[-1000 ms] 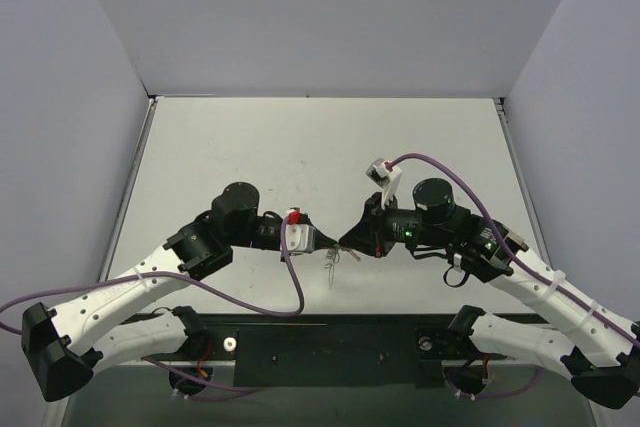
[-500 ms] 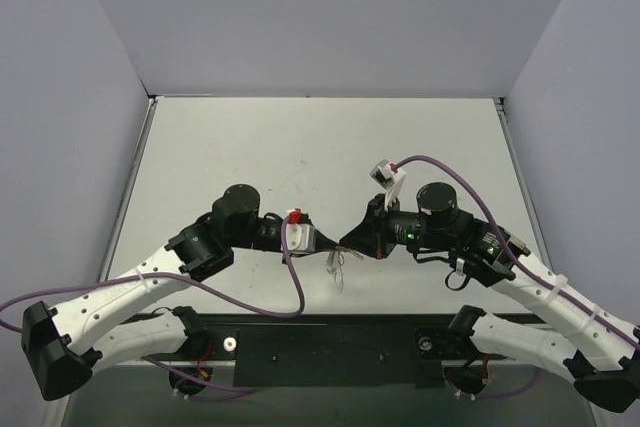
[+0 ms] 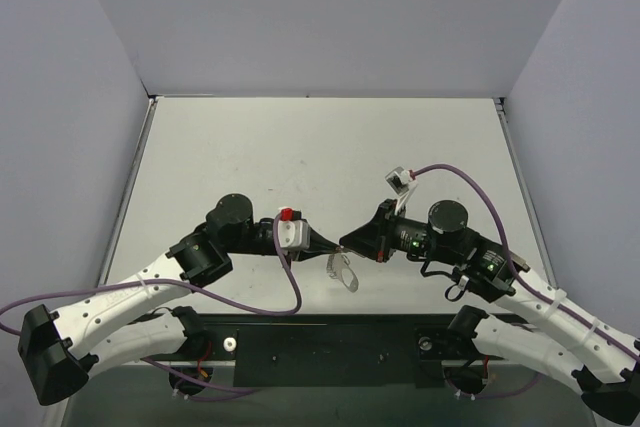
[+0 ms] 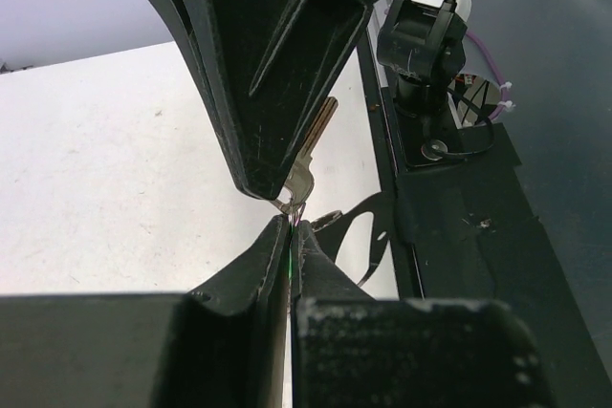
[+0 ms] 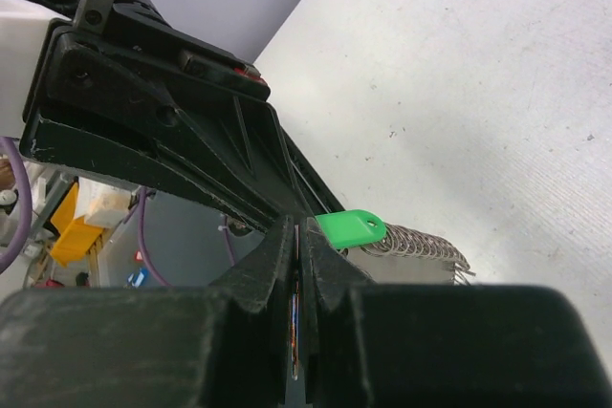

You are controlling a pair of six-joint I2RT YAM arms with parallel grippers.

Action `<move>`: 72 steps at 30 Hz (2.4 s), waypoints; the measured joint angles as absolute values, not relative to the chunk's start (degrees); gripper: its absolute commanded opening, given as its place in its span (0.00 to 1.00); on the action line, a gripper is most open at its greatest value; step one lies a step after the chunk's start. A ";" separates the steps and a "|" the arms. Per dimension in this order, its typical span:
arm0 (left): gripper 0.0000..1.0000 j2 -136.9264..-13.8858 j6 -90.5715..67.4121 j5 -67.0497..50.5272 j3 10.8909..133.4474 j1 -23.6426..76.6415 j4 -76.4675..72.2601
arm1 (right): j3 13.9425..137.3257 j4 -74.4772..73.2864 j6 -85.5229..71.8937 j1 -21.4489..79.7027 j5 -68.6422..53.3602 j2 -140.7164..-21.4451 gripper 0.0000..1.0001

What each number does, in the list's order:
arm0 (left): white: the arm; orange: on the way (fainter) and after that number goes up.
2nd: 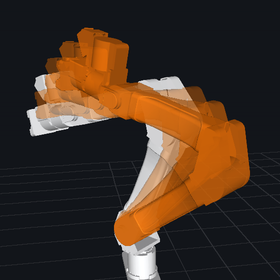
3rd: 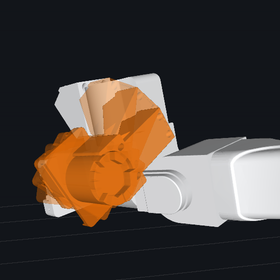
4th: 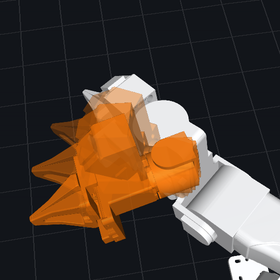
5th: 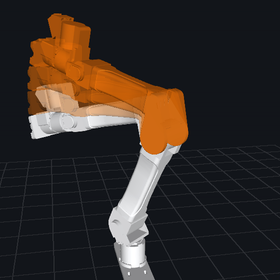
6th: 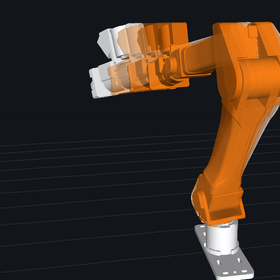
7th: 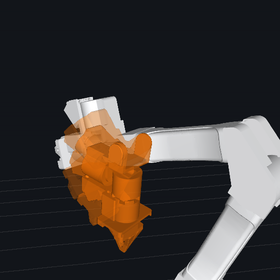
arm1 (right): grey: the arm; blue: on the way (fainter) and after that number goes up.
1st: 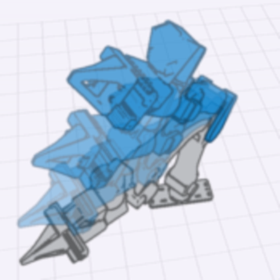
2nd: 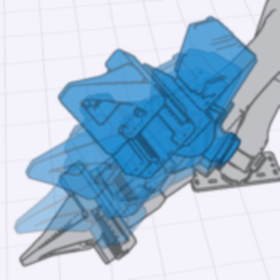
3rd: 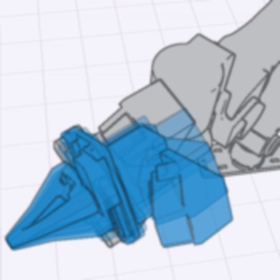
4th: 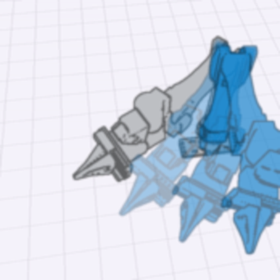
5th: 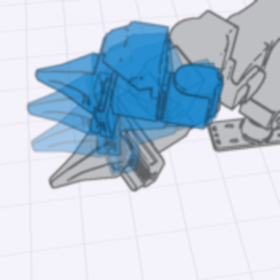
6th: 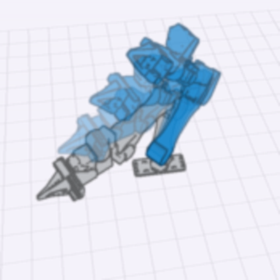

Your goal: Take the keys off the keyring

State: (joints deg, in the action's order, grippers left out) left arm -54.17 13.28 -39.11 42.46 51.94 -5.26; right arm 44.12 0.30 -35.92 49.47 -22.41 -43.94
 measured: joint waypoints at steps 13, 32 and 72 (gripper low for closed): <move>0.00 -53.89 9.41 -38.04 41.52 51.99 -6.70 | 35.22 11.86 -44.31 49.47 -20.29 -39.97 0.00; 0.00 -54.26 5.50 -37.80 41.47 52.10 -8.84 | 34.48 12.62 -46.26 49.58 -18.79 -38.39 0.00; 0.00 -54.74 -5.30 -30.63 39.27 52.47 -11.27 | 43.92 1.78 -39.68 58.17 -3.20 -45.82 0.00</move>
State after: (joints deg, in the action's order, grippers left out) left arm -54.74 -5.30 -30.63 39.27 52.47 -11.27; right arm 43.92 1.78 -39.68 58.17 -3.20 -45.82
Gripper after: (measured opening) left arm 0.104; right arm 0.007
